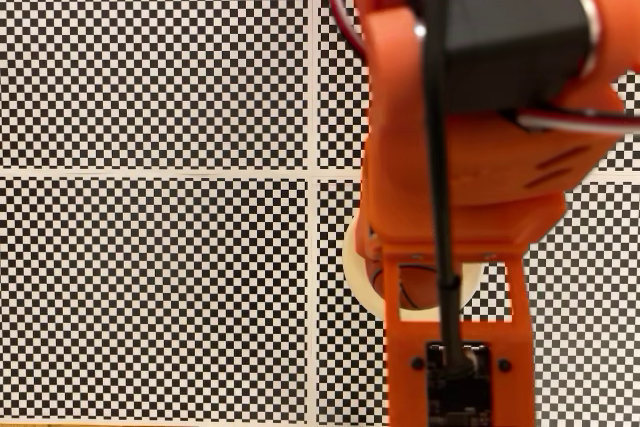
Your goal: Grasp basketball and place into cup.
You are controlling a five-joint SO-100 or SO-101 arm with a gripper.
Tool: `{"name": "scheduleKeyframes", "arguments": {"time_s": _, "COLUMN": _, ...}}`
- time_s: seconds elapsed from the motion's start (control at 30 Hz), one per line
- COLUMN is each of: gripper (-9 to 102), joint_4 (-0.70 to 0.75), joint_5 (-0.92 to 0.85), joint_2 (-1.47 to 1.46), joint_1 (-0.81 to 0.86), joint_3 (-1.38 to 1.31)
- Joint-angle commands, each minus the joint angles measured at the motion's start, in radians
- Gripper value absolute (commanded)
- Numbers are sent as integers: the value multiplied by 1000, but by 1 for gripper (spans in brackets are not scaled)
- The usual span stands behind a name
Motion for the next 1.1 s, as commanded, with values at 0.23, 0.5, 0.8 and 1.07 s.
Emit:
{"name": "scheduleKeyframes", "arguments": {"time_s": 0.23, "gripper": 9, "joint_4": -9, "joint_5": 5, "joint_2": -20, "joint_1": -9, "joint_3": -103}}
{"name": "scheduleKeyframes", "arguments": {"time_s": 0.5, "gripper": 10, "joint_4": -11, "joint_5": 18, "joint_2": -83, "joint_1": -25, "joint_3": -179}}
{"name": "scheduleKeyframes", "arguments": {"time_s": 0.8, "gripper": 11, "joint_4": 2, "joint_5": 20, "joint_2": -92, "joint_1": -28, "joint_3": -196}}
{"name": "scheduleKeyframes", "arguments": {"time_s": 1.07, "gripper": 16, "joint_4": 0, "joint_5": 18, "joint_2": -95, "joint_1": -26, "joint_3": -196}}
